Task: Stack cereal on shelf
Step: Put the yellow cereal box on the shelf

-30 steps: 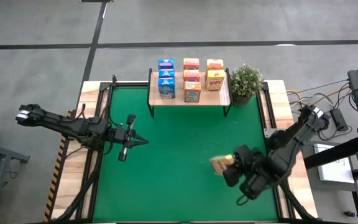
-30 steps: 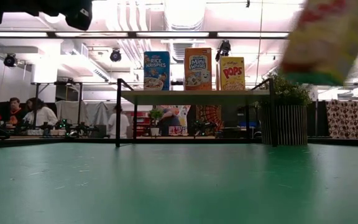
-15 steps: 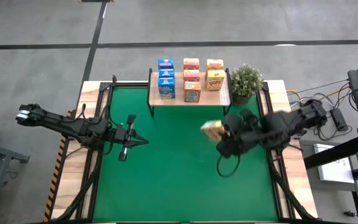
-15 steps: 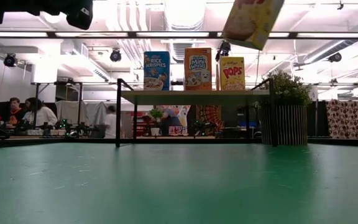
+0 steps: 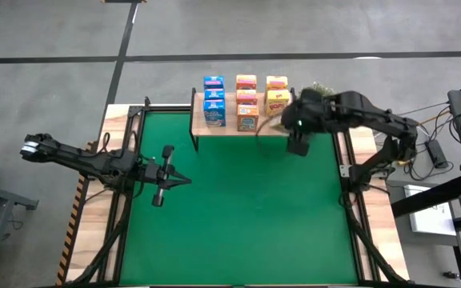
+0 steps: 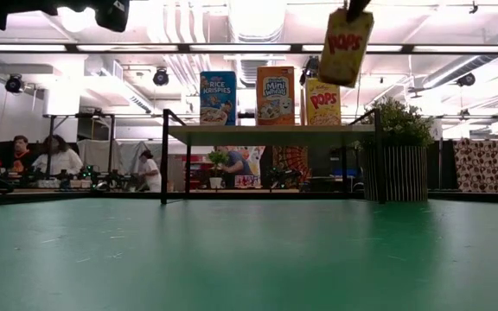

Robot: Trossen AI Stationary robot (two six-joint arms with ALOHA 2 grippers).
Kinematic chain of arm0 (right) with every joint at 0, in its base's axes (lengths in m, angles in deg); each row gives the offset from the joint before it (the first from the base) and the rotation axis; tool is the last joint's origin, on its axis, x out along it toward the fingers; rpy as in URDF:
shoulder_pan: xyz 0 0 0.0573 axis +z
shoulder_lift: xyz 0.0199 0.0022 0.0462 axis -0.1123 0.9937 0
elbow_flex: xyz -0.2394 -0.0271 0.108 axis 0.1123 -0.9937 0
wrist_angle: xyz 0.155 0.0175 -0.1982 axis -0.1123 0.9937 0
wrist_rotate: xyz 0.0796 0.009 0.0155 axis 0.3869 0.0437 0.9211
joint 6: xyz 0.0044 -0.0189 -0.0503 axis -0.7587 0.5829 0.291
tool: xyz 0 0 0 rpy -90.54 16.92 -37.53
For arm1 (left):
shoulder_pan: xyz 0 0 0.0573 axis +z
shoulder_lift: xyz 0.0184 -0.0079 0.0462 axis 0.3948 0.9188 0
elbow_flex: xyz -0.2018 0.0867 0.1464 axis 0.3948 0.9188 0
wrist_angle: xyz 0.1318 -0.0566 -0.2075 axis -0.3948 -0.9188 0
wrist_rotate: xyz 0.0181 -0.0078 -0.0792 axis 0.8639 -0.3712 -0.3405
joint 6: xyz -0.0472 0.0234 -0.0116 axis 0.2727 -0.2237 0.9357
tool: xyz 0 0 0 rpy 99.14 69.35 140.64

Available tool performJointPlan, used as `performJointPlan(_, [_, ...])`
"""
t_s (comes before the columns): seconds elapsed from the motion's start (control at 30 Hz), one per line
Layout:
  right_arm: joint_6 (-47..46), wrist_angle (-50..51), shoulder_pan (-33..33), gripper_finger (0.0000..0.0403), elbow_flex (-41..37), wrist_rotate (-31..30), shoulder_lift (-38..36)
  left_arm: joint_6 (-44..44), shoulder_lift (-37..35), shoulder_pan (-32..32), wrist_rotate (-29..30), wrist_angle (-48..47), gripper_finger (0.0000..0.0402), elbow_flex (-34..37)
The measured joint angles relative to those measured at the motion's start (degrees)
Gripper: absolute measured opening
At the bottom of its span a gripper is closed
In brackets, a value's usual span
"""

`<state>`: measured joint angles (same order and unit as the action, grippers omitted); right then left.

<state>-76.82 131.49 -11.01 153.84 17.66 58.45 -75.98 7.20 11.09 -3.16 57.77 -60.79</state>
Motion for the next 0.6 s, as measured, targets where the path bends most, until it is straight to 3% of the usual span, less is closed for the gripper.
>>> performJointPlan(0.33, [18.5,-2.4,-7.0,0.0141,-3.6,6.4,0.0,-4.2,-0.2,0.0,0.1,2.7,0.0,0.0])
performJointPlan(0.6, [22.6,-7.4,-7.0,0.0141,-6.3,6.5,0.0,-8.7,-1.0,0.0,0.2,5.8,0.0,0.0])
